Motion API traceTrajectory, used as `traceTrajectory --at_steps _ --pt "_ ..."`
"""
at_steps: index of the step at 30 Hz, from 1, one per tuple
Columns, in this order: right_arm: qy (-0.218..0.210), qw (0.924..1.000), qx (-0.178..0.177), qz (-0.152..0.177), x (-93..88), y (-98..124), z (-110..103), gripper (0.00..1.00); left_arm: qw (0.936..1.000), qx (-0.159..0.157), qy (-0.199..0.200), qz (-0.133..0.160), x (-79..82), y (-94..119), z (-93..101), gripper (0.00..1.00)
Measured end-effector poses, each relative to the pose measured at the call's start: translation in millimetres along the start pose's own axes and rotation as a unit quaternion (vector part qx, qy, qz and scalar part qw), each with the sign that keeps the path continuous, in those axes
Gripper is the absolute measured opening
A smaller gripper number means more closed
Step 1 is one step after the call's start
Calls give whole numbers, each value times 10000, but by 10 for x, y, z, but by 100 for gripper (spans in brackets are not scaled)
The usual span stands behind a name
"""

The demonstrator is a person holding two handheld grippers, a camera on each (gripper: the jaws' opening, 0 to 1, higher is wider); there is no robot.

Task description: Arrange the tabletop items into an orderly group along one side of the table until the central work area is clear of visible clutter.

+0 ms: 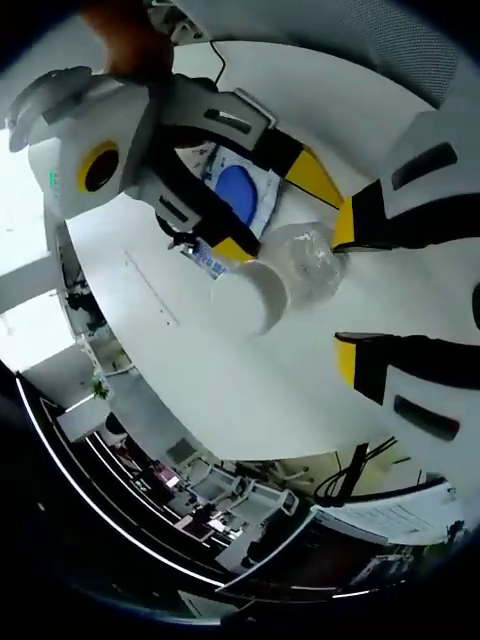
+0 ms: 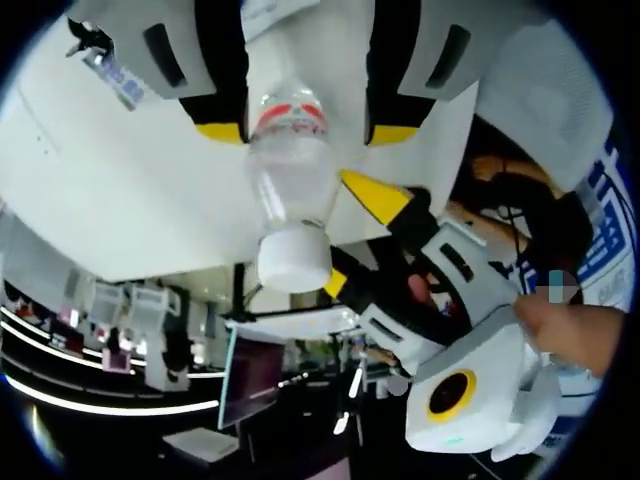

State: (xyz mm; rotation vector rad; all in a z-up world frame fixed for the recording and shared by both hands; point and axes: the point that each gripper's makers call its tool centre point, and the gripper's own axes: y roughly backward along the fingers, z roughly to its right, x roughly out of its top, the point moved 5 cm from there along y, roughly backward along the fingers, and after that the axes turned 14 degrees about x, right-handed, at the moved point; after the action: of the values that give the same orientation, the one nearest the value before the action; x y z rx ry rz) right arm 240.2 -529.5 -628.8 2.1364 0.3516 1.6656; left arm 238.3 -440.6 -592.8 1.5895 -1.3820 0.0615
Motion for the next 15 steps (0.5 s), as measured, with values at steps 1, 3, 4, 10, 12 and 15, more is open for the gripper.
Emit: traceTrajectory --at_steps 1,3,4,10,12,15 --pt "4 10000 5 -12 -3 3 -8 42 10000 23 -8 -27 -1 3 -8 31" --pt "32 10000 1 -31 -8 15 -18 42 9999 85 -9 -84 -6 -3 -31 31" --pt "19 10000 7 -20 -8 19 -19 42 9999 123 -17 -117 -12 -5 -43 31" --pt "24 10000 39 -25 -19 33 -92 40 9993 242 77 -257 -58 -15 -77 29" --pt "32 10000 58 -52 -37 36 -117 39 9991 284 119 -280 -64 -15 -80 29" --pt "5 9999 133 -72 -57 39 -175 35 9989 315 165 -312 -63 -9 -75 29"
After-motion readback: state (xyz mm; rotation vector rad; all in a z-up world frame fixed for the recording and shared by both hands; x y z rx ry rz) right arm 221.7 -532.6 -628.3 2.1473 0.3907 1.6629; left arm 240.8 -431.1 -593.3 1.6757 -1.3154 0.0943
